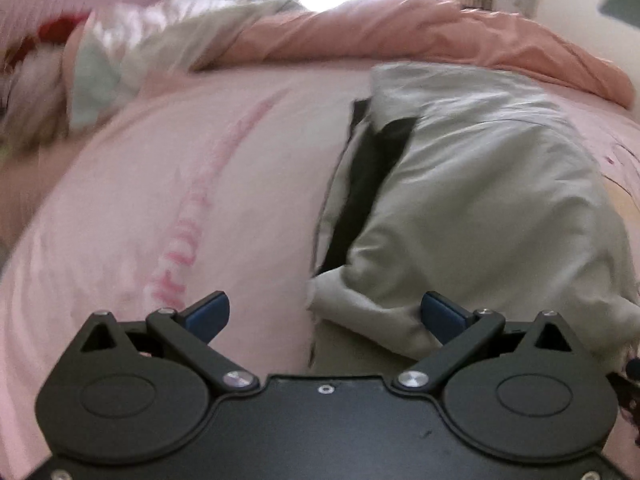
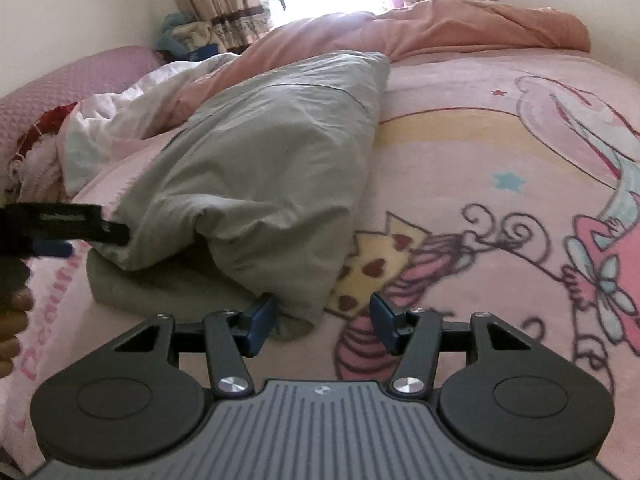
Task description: Fold large clothes
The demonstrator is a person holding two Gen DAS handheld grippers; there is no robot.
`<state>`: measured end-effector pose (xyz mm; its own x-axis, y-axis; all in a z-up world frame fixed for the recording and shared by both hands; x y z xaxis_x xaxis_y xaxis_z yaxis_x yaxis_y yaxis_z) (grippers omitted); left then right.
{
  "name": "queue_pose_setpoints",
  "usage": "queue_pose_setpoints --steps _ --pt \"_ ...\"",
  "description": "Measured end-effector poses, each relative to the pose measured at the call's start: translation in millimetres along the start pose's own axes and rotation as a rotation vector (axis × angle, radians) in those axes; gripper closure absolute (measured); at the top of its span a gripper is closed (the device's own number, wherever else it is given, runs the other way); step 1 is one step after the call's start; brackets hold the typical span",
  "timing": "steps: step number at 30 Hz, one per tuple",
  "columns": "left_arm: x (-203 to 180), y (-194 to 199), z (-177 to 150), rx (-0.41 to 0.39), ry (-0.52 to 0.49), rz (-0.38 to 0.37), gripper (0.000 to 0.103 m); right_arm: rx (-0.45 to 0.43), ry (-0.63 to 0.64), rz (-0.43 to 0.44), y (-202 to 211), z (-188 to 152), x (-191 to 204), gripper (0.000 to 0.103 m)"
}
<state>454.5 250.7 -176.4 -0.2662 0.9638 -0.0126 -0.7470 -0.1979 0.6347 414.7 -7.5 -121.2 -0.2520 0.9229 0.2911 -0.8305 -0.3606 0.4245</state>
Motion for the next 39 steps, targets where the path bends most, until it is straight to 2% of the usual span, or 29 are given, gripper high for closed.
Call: queue_pose_setpoints --steps 1,2,3,4,5,6,7,8,9,12,14,16,17,18,19,20,22,23,25,27,28,30,31,32,33,34,35,39 --pt "-1.3 -6.4 -2.6 0.017 0.003 -0.011 0.005 0.003 0.005 0.009 -2.3 0.5 3.7 0.038" --pt "-4.6 -9.8 -4.7 0.029 0.012 -0.046 0.032 0.011 0.014 0.006 -5.1 0.1 8.0 0.038" --pt "-10.5 -12.9 -4.5 0.043 0.034 -0.112 0.066 0.016 0.022 0.006 -7.8 0.5 12.9 0.038" --pt "-14.9 -10.8 -3.8 0.044 0.049 -0.134 0.072 0.009 0.026 0.006 -8.7 1.1 17.7 0.038" --pt "-18.2 -5.1 -0.3 0.020 0.014 -0.097 0.085 0.004 0.033 0.006 -9.5 2.6 22.4 0.037" --pt "-23.9 2.8 4.2 -0.017 -0.039 -0.066 0.089 0.004 0.041 -0.006 -10.9 4.1 25.3 0.035" --pt "-28.1 10.3 7.5 -0.046 -0.071 -0.050 0.090 0.006 0.053 -0.024 -13.5 5.5 28.2 0.035" --pt "-31.1 17.8 10.4 -0.072 -0.085 -0.041 0.091 0.007 0.067 -0.047 -16.5 5.8 27.5 0.051" --pt "-32.0 25.9 14.3 -0.099 -0.091 -0.033 0.092 0.006 0.090 -0.085 -19.7 5.8 25.4 0.063" --pt "-28.8 47.7 24.5 -0.152 -0.053 -0.040 0.092 -0.036 0.066 -0.111 -9.8 12.5 18.2 0.079" --pt "-27.3 64.7 26.4 -0.188 -0.057 -0.034 0.092 -0.090 0.028 -0.138 6.8 27.0 8.9 0.082" --pt "-35.9 74.5 22.9 -0.193 -0.093 -0.049 0.091 -0.093 0.029 -0.182 11.8 36.3 -4.6 0.082" --pt "-39.7 70.6 16.2 -0.175 -0.110 -0.048 0.091 -0.064 0.021 -0.198 5.1 32.5 -13.6 0.083" --pt "-46.1 56.7 2.7 -0.118 -0.141 -0.041 0.091 -0.010 -0.004 -0.209 -8.8 20.9 -25.3 0.082" --pt "-48.8 34.7 -12.3 -0.048 -0.167 -0.028 0.091 0.001 -0.032 -0.203 -17.7 10.9 -33.6 0.081" --pt "-50.6 17.5 -27.7 -0.004 -0.194 -0.011 0.091 -0.046 -0.044 -0.189 -15.3 8.2 -35.7 0.079" --pt "-57.3 12.8 -33.8 -0.039 -0.282 0.029 0.091 -0.071 0.017 -0.210 -12.1 5.8 -30.3 0.076" --pt "-56.9 15.7 -32.5 -0.046 -0.285 0.032 0.091 -0.063 0.025 -0.211 -10.2 7.4 -29.3 0.074" --pt "-48.9 24.1 -27.2 -0.039 -0.211 -0.007 0.091 -0.044 -0.053 -0.164 2.4 10.8 -32.8 0.074" --pt "-42.1 31.7 -20.9 -0.038 -0.127 -0.054 0.090 -0.073 -0.105 -0.104 21.3 14.2 -32.5 0.073" --pt "-38.4 32.9 -19.2 -0.032 -0.095 -0.072 0.089 -0.087 -0.057 -0.084 26.7 15.7 -26.2 0.072" --pt "-34.2 27.9 -19.7 -0.009 -0.052 -0.092 0.089 -0.116 0.064 -0.115 26.8 17.0 -16.4 0.064" --pt "-34.0 25.1 -19.8 -0.006 -0.047 -0.094 0.089 -0.116 0.095 -0.127 23.7 16.5 -13.8 0.064" --pt "-34.3 25.0 -18.9 -0.008 -0.051 -0.092 0.091 -0.111 0.103 -0.122 19.2 17.3 -11.4 0.065" --pt "-35.4 26.9 -17.8 -0.018 -0.055 -0.089 0.093 -0.108 0.099 -0.116 15.7 17.9 -9.6 0.072" --pt "-36.9 28.2 -17.0 -0.028 -0.062 -0.090 0.094 -0.107 0.101 -0.120 12.7 19.8 -8.7 0.075" --pt "-38.8 30.6 -14.5 -0.041 -0.073 -0.089 0.094 -0.117 0.107 -0.129 12.8 22.6 -7.2 0.083" --pt "-38.3 35.1 -7.5 -0.067 -0.046 -0.128 0.093 -0.175 -0.026 -0.177 29.0 31.5 -23.3 0.088"
Point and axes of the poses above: each gripper's, at about its wrist camera, not at the fingertips, and y roughly against the way its jaws point, x to its left, z to its top, the point moved 10 cm from there along -y, roughly the way its jaws point, and after that the axes turned 8 degrees about -x, right-handed, at the moved point
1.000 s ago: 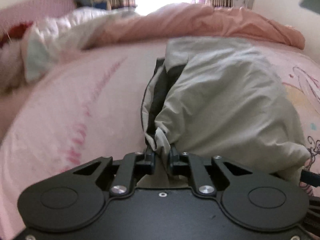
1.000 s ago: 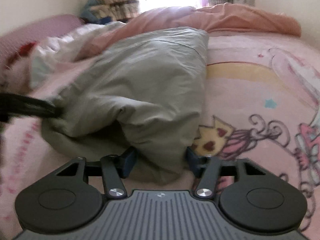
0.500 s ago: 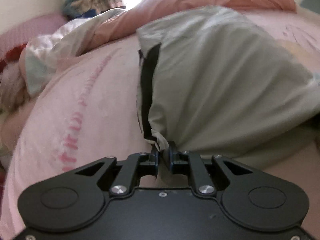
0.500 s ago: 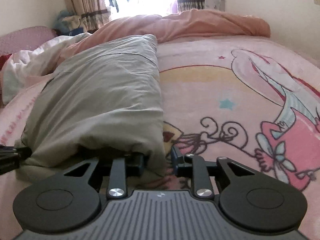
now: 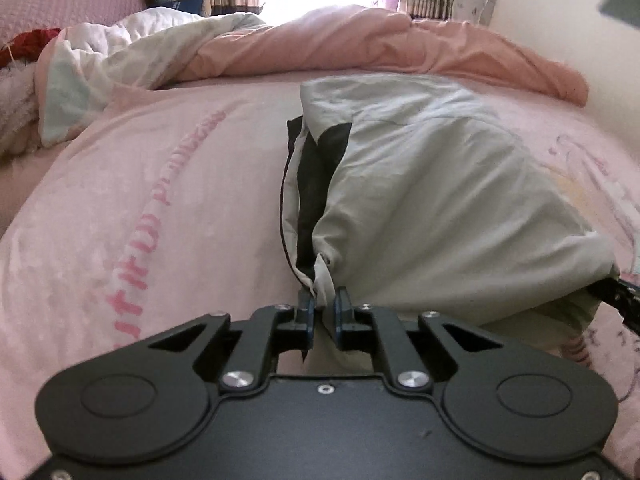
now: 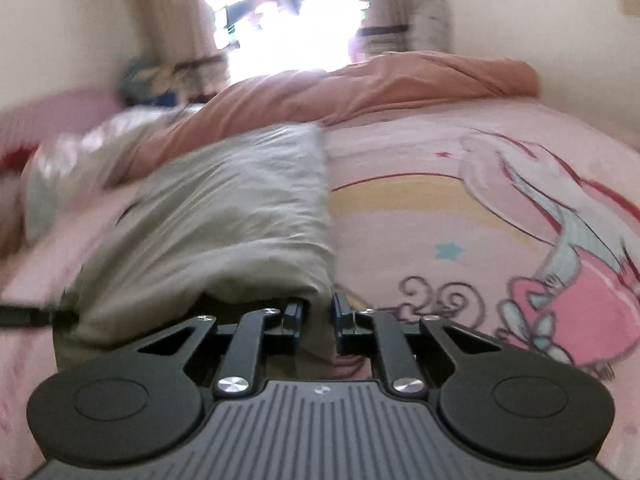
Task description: Fold large clothes
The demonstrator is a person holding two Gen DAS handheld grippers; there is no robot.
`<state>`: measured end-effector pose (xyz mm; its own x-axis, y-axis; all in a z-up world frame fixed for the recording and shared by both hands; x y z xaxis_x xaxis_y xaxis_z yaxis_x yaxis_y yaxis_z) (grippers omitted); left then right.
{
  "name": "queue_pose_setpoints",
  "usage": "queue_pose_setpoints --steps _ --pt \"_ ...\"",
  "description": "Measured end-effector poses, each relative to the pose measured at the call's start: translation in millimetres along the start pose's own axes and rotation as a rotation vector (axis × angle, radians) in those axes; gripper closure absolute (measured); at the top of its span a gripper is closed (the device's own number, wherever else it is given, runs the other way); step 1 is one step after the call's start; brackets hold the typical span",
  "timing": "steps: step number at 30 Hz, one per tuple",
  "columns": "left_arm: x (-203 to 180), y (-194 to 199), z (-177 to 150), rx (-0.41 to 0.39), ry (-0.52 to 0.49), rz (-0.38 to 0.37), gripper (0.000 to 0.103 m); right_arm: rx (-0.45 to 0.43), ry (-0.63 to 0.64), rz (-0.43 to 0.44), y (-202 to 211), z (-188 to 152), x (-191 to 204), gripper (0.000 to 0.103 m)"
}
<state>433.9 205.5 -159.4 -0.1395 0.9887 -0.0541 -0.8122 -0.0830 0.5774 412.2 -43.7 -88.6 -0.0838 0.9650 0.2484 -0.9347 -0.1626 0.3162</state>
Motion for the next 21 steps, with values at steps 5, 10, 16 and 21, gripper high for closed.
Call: queue_pose_setpoints --steps 5,10,16,21 --pt "-6.2 -26.5 -35.9 0.088 -0.065 0.015 0.090 0.067 -0.057 -0.040 -24.5 -36.2 -36.1 0.085" --pt "-1.1 -4.1 -36.0 0.084 -0.029 0.022 0.090 0.158 -0.100 -0.027 11.9 -24.2 -44.8 0.079" --pt "-7.2 34.0 35.9 -0.146 0.133 0.012 0.037 -0.067 -0.259 0.140 39.6 61.4 -43.1 0.079" --pt "-28.9 -18.9 86.6 -0.178 0.110 0.088 0.036 -0.156 -0.289 0.161 -41.7 105.9 -11.3 0.073"
Point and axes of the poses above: each gripper's, at about its wrist camera, not at the fingertips, and y roughly against the way its jaws point, x to its left, z to its top, the point moved 10 cm from there along -y, roughly the way its jaws point, and after that the axes turned 8 degrees about -x, right-handed, at the moved point
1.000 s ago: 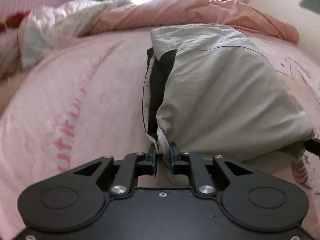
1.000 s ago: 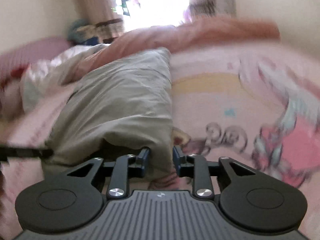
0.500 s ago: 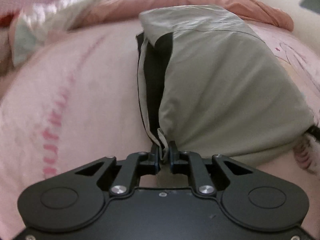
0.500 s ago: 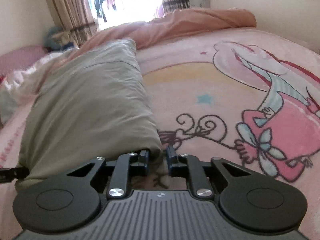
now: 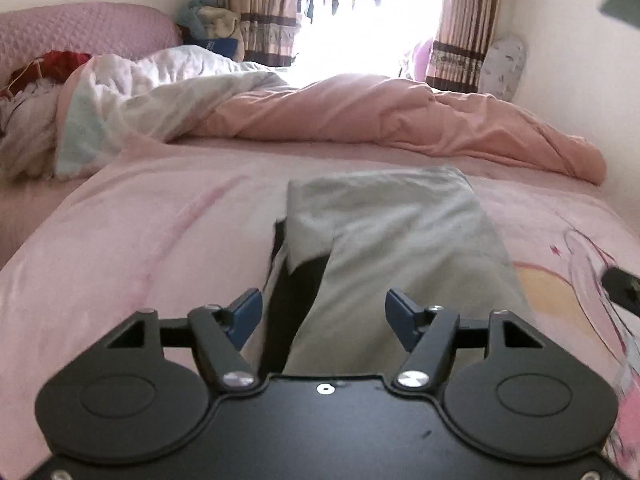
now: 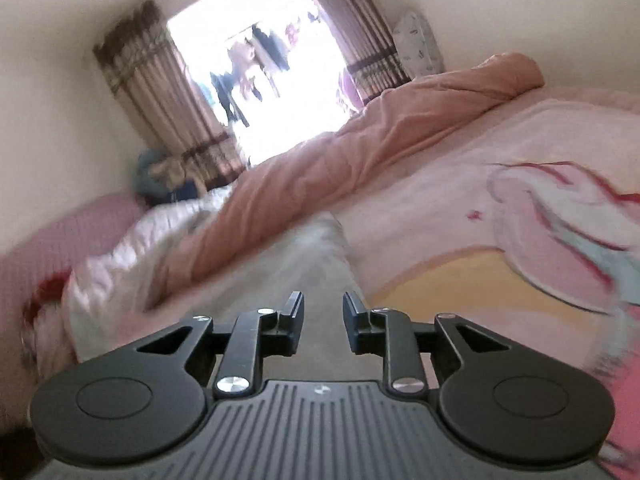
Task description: Fold large clothes
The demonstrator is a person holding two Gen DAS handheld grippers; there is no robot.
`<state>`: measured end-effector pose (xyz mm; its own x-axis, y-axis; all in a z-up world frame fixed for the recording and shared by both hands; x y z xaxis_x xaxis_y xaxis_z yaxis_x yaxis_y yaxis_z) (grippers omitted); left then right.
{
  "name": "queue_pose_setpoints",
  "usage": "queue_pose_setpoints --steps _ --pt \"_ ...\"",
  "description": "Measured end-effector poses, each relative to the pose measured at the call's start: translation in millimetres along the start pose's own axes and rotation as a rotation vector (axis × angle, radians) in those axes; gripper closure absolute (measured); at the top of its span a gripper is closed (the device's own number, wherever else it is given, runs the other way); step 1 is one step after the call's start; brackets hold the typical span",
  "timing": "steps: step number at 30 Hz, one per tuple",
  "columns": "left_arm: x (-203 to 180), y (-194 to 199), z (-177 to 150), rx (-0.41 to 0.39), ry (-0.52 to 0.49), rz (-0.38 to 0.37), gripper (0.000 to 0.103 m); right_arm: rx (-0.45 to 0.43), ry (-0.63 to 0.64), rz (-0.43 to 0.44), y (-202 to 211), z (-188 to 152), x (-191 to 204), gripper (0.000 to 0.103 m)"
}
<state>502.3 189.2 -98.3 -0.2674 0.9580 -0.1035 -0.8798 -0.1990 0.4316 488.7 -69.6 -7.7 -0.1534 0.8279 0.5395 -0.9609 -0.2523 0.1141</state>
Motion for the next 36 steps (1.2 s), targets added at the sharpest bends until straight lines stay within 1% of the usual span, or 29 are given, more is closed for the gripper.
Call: queue_pose_setpoints --steps 1,2,3,4,5,6,7,8,9,10,11,12,13,14,15,16,17,18,19,22,23,25,27,29,31,32,33,35,36 --pt "-5.8 -12.2 7.3 -0.010 0.006 0.011 0.036 -0.033 -0.020 0.047 -17.9 9.1 9.2 0.073" --pt "-8.1 -25.2 18.1 -0.039 0.013 0.007 0.035 -0.056 -0.026 0.092 -33.9 17.4 19.2 0.073" --pt "-10.0 -39.9 32.9 -0.071 0.031 0.000 0.028 -0.065 -0.008 0.094 -53.2 23.3 27.1 0.073" --pt "-8.4 -53.3 43.7 -0.095 0.059 0.011 0.024 -0.069 0.017 0.073 -69.1 24.9 29.0 0.073" --pt "-5.9 -67.1 50.5 -0.100 0.087 0.025 0.019 -0.070 0.052 0.043 -85.0 20.7 28.3 0.073" --pt "-3.7 -83.5 52.8 -0.092 0.110 0.025 0.019 -0.063 0.084 0.021 -98.2 10.5 24.0 0.072" --pt "-1.1 -100.3 49.1 -0.067 0.108 0.035 0.019 -0.032 0.121 0.001 -111.4 -6.4 17.3 0.072" --pt "2.7 -118.2 40.2 -0.033 0.083 0.061 0.019 0.006 0.142 -0.026 -123.4 -30.4 3.9 0.072" --pt "8.4 -135.4 26.4 0.001 0.040 0.100 0.015 0.025 0.134 -0.038 -133.3 -53.3 -9.7 0.076" --pt "15.9 -150.5 9.8 0.032 0.021 0.127 0.011 0.011 0.107 -0.030 -132.8 -65.5 -17.4 0.079" --pt "22.8 -158.8 -5.4 0.041 0.047 0.112 0.008 -0.004 0.124 -0.025 -125.2 -62.5 -15.2 0.077" --pt "29.6 -163.0 -14.2 0.029 0.105 0.080 0.006 -0.022 0.164 -0.017 -121.1 -62.2 -8.8 0.069" --pt "36.2 -162.5 -15.6 0.029 0.156 0.066 0.005 -0.004 0.218 -0.031 -122.0 -67.1 -4.0 0.069" --pt "40.8 -162.9 -13.9 0.043 0.184 0.072 0.005 0.018 0.251 -0.045 -124.3 -66.5 -0.6 0.067" --pt "40.8 -160.8 -9.9 0.052 0.179 0.074 0.006 0.036 0.262 -0.032 -125.1 -62.7 5.0 0.067" --pt "38.5 -158.6 -2.1 0.049 0.155 0.082 0.008 0.055 0.248 0.002 -127.9 -57.5 14.9 0.067" --pt "33.4 -157.6 8.0 0.032 0.113 0.099 0.009 0.068 0.217 0.054 -128.3 -47.4 23.8 0.067" --pt "25.9 -154.4 17.9 0.013 0.061 0.120 0.009 0.063 0.196 0.097 -128.3 -38.1 32.7 0.065" --pt "23.1 -152.4 28.7 -0.001 0.032 0.126 0.009 0.054 0.194 0.120 -129.3 -28.2 40.5 0.063" --pt "8.1 -156.2 52.4 -0.039 0.037 0.090 0.009 0.010 0.273 0.123 -144.8 -13.8 52.0 0.055" --pt "4.3 -162.5 55.8 -0.046 0.026 0.085 0.009 0.028 0.294 0.101 -153.7 -18.1 52.7 0.054" --pt "4.4 -180.8 51.8 -0.030 -0.011 0.113 0.009 0.103 0.292 0.063 -182.6 -35.6 37.2 0.054" --pt "5.0 -201.7 36.9 0.025 -0.032 0.142 0.005 0.196 0.237 0.046 -200.5 -54.9 20.8 0.057" --pt "8.7 -218.2 20.8 0.083 0.010 0.118 0.005 0.203 0.190 0.072 -197.5 -51.4 19.5 0.056" --pt "12.4 -213.9 27.9 0.088 0.035 0.100 0.006 0.222 0.192 0.096 -187.0 -45.1 20.4 0.056" --pt "14.2 -207.4 32.8 0.099 0.034 0.088 0.008 0.226 0.200 0.104 -177.1 -40.9 18.8 0.056" --pt "17.9 -200.9 36.6 0.106 0.036 0.083 0.009 0.210 0.201 0.102 -168.8 -31.0 16.7 0.052" --pt "23.6 -173.4 48.2 0.075 0.047 0.056 0.009 0.140 0.196 0.108 -152.0 -8.3 16.7 0.049" --pt "25.2 -160.8 53.5 0.056 0.051 0.050 0.009 0.112 0.199 0.113 -146.4 1.5 18.3 0.049"
Point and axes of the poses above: each gripper's, at about its wrist camera, not at the fingertips, and y roughly against the way its jaws point, x to its left, z to its top, the point moved 10 cm from there along -y, roughly the way its jaws point, and after that the axes turned 8 degrees about -x, right-handed, at the moved point
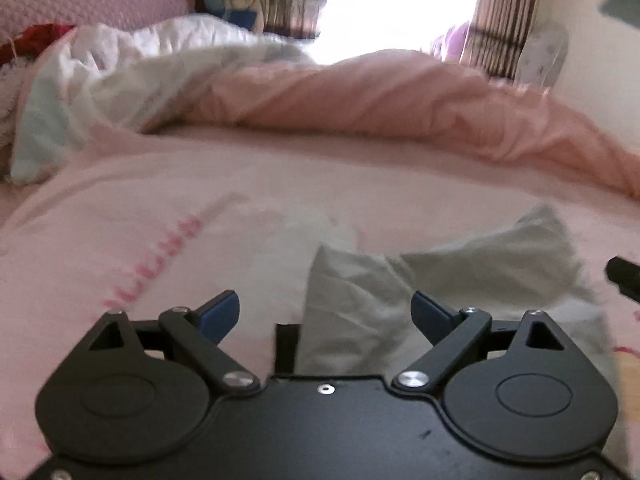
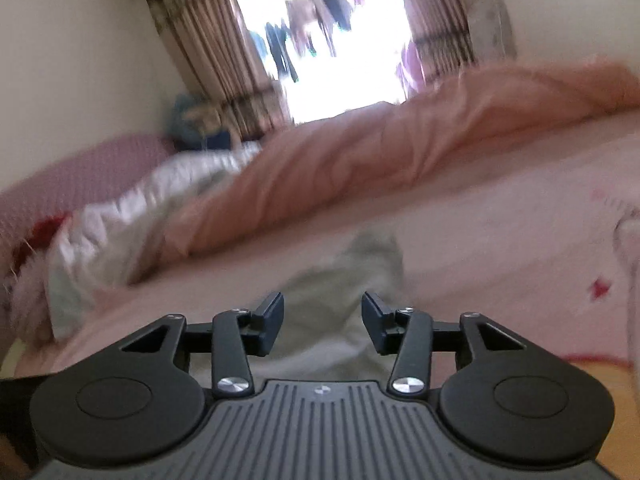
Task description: Fold large clothes
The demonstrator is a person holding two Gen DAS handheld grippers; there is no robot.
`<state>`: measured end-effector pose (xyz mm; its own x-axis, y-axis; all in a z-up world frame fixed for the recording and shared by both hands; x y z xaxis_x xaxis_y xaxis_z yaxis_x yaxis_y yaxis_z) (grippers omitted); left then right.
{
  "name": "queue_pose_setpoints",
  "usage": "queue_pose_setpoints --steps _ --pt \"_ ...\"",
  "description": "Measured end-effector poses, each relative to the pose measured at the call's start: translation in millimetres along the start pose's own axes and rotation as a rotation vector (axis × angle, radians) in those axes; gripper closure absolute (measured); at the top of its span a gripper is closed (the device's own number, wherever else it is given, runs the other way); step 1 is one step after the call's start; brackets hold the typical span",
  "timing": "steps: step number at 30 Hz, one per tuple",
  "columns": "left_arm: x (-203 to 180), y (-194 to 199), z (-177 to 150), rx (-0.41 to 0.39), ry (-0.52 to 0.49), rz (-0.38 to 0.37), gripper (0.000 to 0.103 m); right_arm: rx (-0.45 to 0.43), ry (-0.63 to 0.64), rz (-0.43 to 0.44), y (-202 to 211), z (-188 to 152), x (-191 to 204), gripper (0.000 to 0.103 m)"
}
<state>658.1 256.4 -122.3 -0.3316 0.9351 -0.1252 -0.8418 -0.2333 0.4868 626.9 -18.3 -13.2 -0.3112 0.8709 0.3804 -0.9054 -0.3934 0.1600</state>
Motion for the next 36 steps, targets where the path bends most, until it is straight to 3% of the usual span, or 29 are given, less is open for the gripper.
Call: queue_pose_setpoints --steps 2,4,7,9,11,13,15,19,21,22,24,33,34,36 --pt "-0.1 24.8 -3.9 -0.016 -0.006 -0.017 0.009 -0.009 0.020 -0.030 11.0 7.6 1.5 0.048" --pt "-2.0 44.3 -15.4 0.005 -0.019 -0.016 0.008 0.051 0.007 -0.074 20.4 -6.1 -3.1 0.048" --pt "-5.9 62.8 -45.5 0.062 -0.054 -0.052 0.007 0.142 -0.006 -0.013 48.3 -40.2 -1.6 0.045" --pt "-5.2 59.4 -62.7 0.141 -0.072 -0.102 0.007 0.179 -0.015 0.022 65.7 -56.3 -11.2 0.018" --pt "3.5 50.9 -77.6 0.246 -0.001 -0.149 0.007 0.196 -0.128 0.048 71.7 -61.7 -32.0 0.010" --pt "17.1 51.0 -86.2 0.305 0.057 -0.164 0.007 0.244 -0.298 0.042 74.6 -67.0 -55.4 0.011" --pt "24.5 64.3 -85.6 0.290 0.082 -0.180 0.006 0.290 -0.365 0.075 78.5 -73.4 -64.8 0.014" --pt "21.0 63.7 -89.4 0.304 0.118 -0.241 0.005 0.323 -0.271 0.079 66.4 -76.7 -57.7 0.016" --pt "6.2 54.9 -97.8 0.349 0.124 -0.286 0.000 0.398 -0.294 0.111 51.3 -92.6 -49.1 0.019" --pt "4.5 48.9 -102.0 0.364 0.114 -0.283 0.000 0.445 -0.316 0.131 41.8 -101.0 -45.0 0.015" --pt "3.2 39.9 -104.3 0.358 0.134 -0.281 0.000 0.421 -0.342 0.199 31.5 -100.0 -39.4 0.002" --pt "-6.9 8.9 -84.3 0.308 0.132 -0.337 0.000 0.456 -0.254 0.237 13.1 -93.3 -21.8 0.000" --pt "-9.3 7.2 -83.9 0.311 0.123 -0.326 0.000 0.439 -0.239 0.230 16.1 -93.8 -26.9 0.003" --pt "-14.5 12.5 -87.7 0.278 0.097 -0.294 0.011 0.419 -0.233 0.216 19.1 -93.7 -30.9 0.021"
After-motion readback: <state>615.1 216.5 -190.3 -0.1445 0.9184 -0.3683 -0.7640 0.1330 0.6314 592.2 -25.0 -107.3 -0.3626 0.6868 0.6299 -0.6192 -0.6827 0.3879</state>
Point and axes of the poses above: each gripper's, at about its wrist camera, not at the fingertips, and y roughly against the way its jaws point, x to its left, z to its top, the point moved 10 cm from there along -y, roughly the way its jaws point, and after that the axes turned 8 degrees about -x, right-handed, at the moved point
